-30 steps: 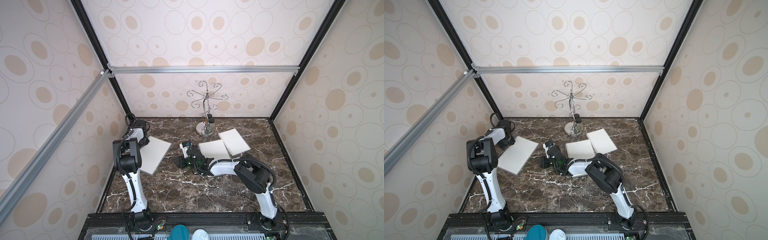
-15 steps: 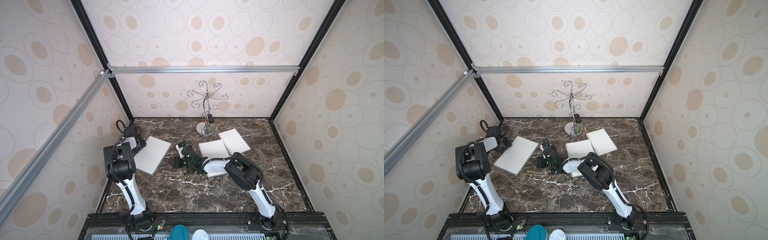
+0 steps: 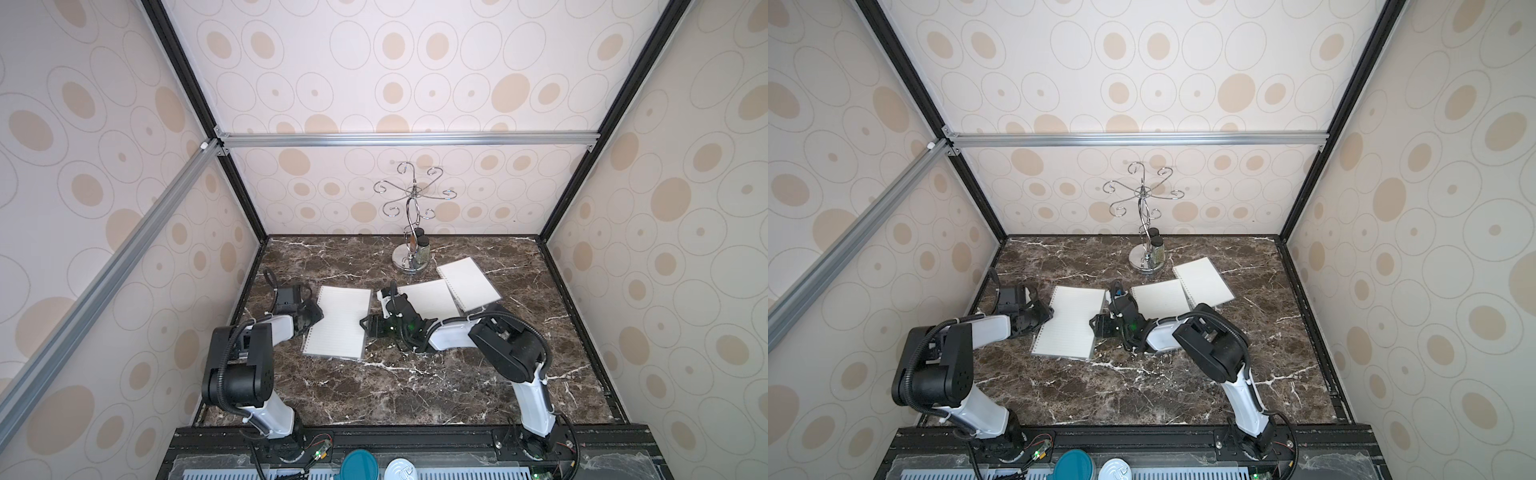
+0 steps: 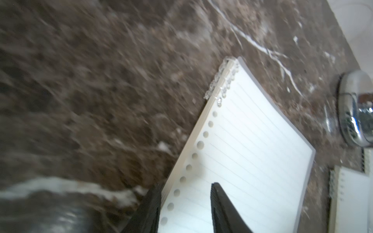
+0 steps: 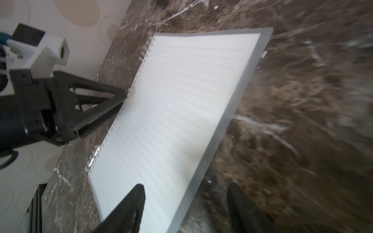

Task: Tear off pages from different notebooks
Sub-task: Move the notebook to the center of the board.

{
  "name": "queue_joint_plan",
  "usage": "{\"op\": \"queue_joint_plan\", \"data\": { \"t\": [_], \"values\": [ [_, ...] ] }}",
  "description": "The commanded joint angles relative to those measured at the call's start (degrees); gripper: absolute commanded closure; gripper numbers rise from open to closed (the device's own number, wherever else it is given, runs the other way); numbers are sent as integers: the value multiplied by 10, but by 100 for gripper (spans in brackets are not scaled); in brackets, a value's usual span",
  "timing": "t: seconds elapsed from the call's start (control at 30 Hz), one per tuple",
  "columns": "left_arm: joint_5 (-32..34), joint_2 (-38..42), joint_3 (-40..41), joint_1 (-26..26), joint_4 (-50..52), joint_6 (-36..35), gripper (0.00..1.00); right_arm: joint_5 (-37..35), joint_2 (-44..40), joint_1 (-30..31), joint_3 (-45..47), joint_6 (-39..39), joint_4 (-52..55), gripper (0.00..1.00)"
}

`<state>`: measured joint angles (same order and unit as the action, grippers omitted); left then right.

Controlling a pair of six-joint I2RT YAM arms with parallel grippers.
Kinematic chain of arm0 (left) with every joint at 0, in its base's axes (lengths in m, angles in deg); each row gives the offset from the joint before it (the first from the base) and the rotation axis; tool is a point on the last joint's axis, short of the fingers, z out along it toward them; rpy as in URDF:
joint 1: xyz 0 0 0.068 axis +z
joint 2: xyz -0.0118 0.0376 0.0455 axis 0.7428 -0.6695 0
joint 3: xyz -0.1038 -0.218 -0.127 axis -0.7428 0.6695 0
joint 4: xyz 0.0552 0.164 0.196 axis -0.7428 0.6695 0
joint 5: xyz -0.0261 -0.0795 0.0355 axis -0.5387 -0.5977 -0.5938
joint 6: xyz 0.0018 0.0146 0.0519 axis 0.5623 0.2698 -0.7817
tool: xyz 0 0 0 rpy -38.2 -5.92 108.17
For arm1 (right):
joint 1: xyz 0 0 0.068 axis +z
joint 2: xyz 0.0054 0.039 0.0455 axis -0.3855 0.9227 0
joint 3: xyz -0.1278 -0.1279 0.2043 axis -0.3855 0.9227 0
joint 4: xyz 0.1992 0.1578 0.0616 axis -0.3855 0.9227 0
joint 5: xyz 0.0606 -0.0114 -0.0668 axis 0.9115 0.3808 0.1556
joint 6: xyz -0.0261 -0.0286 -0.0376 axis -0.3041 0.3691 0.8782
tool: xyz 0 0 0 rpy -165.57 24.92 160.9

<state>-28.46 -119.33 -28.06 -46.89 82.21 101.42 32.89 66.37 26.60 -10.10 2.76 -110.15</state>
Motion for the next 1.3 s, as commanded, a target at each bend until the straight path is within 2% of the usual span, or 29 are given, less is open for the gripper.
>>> {"op": "queue_joint_plan", "data": {
  "t": [0.0,0.1,0.23,0.4,0.53,0.7,0.83,0.97,1.27],
  "values": [
    [3,23,83,-54,35,66,58,-16,-64,-18,63,-12,-30,32],
    [39,67,122,-102,28,101,57,15,-103,-52,123,-29,-60,32],
    [67,90,141,-154,23,120,57,24,-134,-73,141,-17,-17,32],
    [92,89,143,-178,28,121,58,16,-155,-76,142,6,22,32],
    [106,99,151,-184,27,111,58,57,-147,-88,119,2,54,32],
    [113,96,146,-185,36,96,58,74,-137,-89,93,3,77,34],
    [110,93,147,-185,29,95,58,66,-119,-90,76,2,91,35],
    [103,92,151,-185,21,92,58,71,-82,-88,29,15,155,36],
    [88,90,157,-187,4,89,58,89,-52,-85,21,12,153,37]
  ]
}}
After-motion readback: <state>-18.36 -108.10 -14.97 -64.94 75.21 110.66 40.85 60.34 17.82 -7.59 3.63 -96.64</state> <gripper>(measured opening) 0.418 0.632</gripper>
